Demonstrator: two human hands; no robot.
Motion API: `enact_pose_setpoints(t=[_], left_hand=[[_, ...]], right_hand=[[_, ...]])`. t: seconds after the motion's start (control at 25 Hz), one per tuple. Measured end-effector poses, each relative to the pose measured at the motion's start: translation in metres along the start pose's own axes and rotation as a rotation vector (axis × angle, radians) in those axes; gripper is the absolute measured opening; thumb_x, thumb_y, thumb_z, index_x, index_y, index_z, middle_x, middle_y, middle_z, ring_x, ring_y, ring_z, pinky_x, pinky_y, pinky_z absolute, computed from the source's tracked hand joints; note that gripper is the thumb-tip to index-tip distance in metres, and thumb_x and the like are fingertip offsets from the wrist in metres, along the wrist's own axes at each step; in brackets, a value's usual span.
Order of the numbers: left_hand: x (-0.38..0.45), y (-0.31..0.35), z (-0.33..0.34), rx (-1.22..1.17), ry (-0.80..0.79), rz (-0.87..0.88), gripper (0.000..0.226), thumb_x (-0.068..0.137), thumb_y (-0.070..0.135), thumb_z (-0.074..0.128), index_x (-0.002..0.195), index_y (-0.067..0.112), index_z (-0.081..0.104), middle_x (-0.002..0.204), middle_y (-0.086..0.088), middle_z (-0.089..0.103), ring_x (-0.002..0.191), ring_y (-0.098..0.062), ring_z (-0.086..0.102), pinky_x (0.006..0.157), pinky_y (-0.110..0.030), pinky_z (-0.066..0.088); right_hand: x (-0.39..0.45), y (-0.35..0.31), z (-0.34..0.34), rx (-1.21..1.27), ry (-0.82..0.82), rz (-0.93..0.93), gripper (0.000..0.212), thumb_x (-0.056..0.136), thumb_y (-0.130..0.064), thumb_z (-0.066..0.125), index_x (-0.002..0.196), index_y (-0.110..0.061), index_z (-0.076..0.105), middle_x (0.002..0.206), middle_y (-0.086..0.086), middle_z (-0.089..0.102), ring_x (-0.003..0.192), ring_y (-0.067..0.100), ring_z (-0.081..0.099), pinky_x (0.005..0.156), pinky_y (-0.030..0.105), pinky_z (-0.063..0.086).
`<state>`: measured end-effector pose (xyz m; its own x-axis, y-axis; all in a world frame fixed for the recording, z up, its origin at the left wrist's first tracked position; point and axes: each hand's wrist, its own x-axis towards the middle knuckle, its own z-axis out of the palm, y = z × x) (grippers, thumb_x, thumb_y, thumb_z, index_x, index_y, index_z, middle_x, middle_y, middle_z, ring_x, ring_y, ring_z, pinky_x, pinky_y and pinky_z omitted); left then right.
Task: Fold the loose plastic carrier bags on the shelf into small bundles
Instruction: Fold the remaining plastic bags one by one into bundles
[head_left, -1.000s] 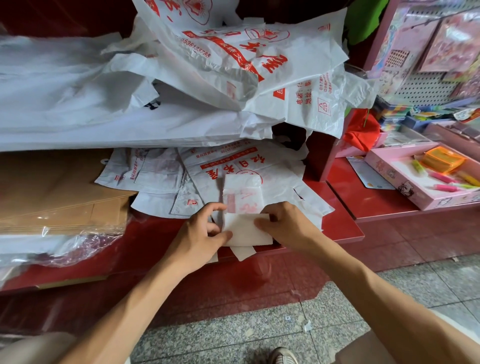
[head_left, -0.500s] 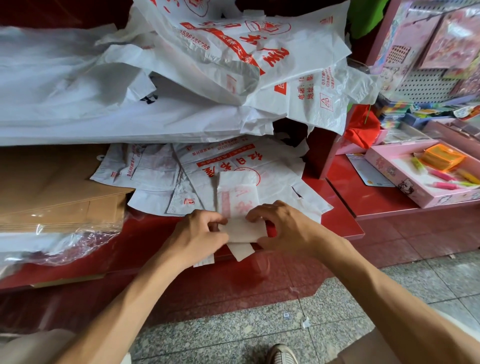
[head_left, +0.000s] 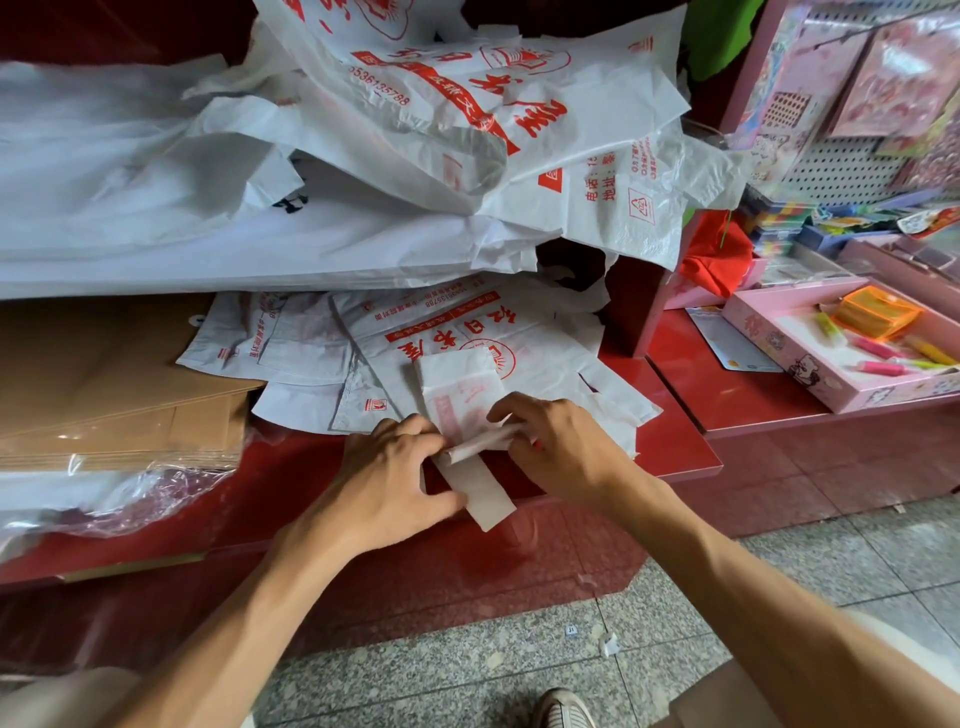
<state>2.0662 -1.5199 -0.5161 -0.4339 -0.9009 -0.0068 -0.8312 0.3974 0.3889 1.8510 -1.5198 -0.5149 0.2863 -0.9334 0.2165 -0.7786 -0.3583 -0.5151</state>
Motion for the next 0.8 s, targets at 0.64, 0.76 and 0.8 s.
enact_pose_setpoints(t=[0.64,0.76,0.8], left_hand=[[0.015,-0.012,0.018,0.022,0.414,0.063,0.018,0.081,0.028,0.073,0.096,0.022,0.066,0.103,0.006,0.062,0.096,-0.02,0.056,0.082,-0.037,0.045],[0.011,-0.008,0.013,0.068,0.235,0.096,0.054,0.081,0.058,0.05,0.121,0.026,0.064,0.126,0.015,0.06,0.116,-0.015,0.051,0.091,-0.035,0.032],[0.01,-0.006,0.01,0.106,0.177,0.089,0.069,0.075,0.071,0.045,0.128,0.028,0.06,0.131,0.018,0.056,0.12,-0.011,0.047,0.091,-0.034,0.028]], right_hand=[[0.0,0.004,0.005,-0.245,-0.115,-0.11,0.049,0.085,-0.041,0.06,0.132,-0.03,0.051,0.136,-0.011,0.05,0.118,0.016,0.044,0.096,0.037,0.042],[0.002,0.008,-0.002,-0.286,-0.201,-0.088,0.057,0.081,-0.035,0.057,0.137,-0.026,0.049,0.134,-0.008,0.056,0.122,0.018,0.044,0.098,0.036,0.038],[0.003,0.009,-0.003,-0.32,-0.15,-0.091,0.057,0.079,-0.031,0.055,0.135,-0.024,0.051,0.129,-0.006,0.061,0.119,0.02,0.048,0.096,0.036,0.04]])
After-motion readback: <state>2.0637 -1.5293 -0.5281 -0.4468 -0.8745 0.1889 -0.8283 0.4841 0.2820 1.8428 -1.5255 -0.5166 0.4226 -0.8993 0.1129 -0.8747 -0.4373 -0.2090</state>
